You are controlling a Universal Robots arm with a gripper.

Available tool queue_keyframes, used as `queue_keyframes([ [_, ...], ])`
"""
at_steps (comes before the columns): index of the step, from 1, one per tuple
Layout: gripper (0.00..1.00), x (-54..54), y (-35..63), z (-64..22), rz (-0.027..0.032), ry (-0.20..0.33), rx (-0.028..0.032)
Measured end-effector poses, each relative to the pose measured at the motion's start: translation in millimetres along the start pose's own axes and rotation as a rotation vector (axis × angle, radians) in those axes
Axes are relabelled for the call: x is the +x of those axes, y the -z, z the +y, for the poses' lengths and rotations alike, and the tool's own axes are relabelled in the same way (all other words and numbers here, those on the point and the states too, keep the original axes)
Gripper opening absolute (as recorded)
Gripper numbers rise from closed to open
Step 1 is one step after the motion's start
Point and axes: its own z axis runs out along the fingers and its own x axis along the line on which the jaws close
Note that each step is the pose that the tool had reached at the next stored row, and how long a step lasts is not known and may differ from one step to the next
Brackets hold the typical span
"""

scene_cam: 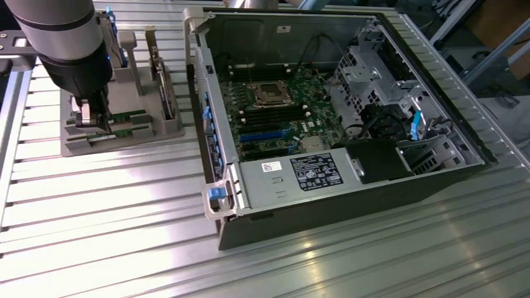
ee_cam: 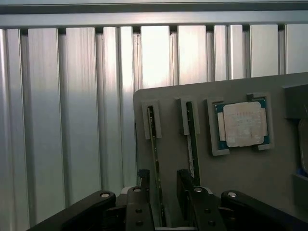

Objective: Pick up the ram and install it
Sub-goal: 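Pick up the ram and move it above insertion slot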

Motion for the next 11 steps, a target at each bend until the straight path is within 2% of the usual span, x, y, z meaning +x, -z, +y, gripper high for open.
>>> queue_keyframes([
  [11, 0.36, 0.3, -6.8, -0.3, 0.0, 0.0, 0.0],
])
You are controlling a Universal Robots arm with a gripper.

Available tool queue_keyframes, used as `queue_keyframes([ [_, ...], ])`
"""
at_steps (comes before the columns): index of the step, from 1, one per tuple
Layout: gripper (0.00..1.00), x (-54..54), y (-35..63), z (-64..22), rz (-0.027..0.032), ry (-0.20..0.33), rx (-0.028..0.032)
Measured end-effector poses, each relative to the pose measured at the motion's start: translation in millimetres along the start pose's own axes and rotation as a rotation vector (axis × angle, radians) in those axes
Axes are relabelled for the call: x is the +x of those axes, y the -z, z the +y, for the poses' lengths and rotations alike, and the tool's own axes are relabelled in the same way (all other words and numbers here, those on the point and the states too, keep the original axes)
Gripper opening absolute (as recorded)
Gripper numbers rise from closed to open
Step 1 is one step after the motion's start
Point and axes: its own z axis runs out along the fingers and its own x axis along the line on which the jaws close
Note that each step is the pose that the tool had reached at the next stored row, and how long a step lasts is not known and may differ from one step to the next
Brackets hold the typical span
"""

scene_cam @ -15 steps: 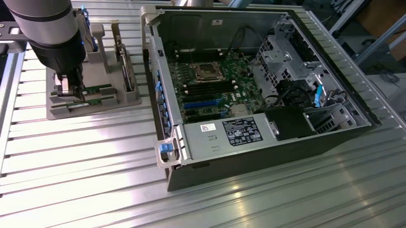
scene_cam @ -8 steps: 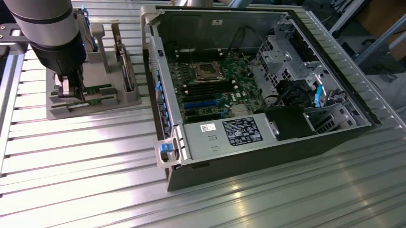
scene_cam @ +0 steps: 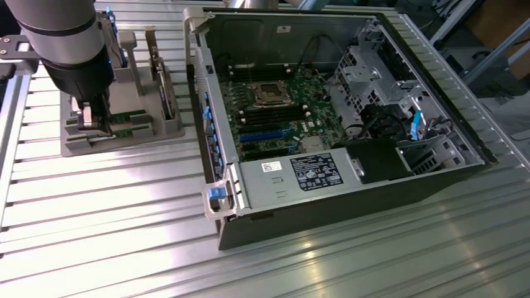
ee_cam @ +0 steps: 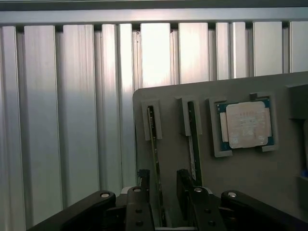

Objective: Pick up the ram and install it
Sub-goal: 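Pick up the ram and move it above insertion slot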

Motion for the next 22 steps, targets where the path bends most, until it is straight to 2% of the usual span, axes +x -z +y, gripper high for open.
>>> queue_keyframes([
  [22, 0.36, 0.7, -19.1, -0.8, 0.0, 0.0, 0.0],
])
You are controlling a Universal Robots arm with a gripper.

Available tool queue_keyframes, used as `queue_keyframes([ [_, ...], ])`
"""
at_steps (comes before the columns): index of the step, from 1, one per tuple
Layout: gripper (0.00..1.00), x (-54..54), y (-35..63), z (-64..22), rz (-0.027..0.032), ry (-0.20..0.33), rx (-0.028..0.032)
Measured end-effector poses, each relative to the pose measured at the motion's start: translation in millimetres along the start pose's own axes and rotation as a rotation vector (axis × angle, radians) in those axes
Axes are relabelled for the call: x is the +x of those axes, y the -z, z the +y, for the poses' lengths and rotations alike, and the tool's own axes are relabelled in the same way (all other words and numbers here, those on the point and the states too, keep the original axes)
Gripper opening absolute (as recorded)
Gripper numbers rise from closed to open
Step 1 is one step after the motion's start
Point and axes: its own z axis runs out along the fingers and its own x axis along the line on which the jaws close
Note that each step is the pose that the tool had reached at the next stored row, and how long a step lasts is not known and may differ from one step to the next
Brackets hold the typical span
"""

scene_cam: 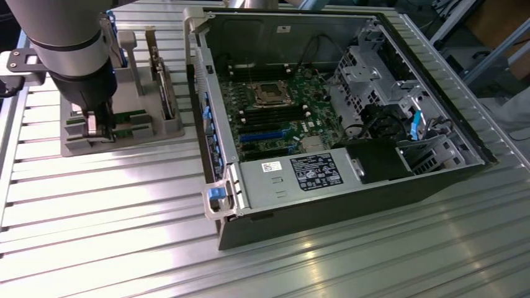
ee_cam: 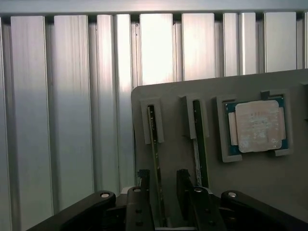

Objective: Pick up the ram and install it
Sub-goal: 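Pick up the ram and move it above insertion slot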

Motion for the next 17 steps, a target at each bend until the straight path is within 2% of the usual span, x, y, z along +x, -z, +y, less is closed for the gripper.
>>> queue_keyframes([
  [17, 0.36, 0.7, -16.2, -0.6, 0.0009, 0.0, -0.0012],
])
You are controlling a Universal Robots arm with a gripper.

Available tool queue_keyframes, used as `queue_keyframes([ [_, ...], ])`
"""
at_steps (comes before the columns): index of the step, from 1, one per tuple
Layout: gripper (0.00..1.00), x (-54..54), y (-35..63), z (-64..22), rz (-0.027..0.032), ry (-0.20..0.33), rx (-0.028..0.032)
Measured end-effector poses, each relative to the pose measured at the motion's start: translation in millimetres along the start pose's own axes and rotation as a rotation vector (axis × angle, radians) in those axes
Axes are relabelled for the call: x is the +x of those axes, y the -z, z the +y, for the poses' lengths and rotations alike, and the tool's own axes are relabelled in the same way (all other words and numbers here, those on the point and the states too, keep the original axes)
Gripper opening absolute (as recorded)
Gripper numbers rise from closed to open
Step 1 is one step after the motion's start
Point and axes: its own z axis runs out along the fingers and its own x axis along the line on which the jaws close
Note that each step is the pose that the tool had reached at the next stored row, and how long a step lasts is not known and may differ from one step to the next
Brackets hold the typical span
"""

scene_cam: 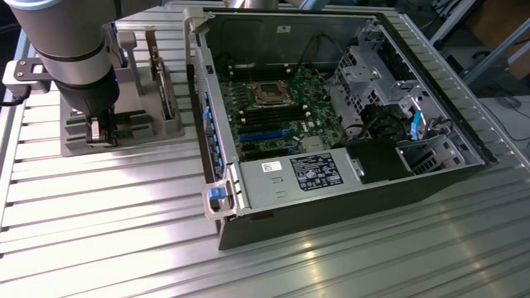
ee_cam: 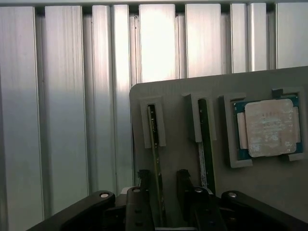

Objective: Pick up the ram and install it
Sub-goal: 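Pick up the ram and move it above insertion slot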

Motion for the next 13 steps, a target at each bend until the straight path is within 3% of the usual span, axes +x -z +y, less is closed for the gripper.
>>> queue_keyframes([
  [4, 0.36, 0.1, -3.1, -0.2, -0.0004, 0.0, 0.0005],
  [9, 0.36, 0.0, -2.6, -0.4, 0.0025, 0.0, -0.0036],
  [10, 0.36, -0.4, 0.1, -0.5, -0.0025, 0.0, 0.0034],
  [13, 0.36, -0.5, 18.9, 0.5, -0.0009, 0.0, 0.0013],
])
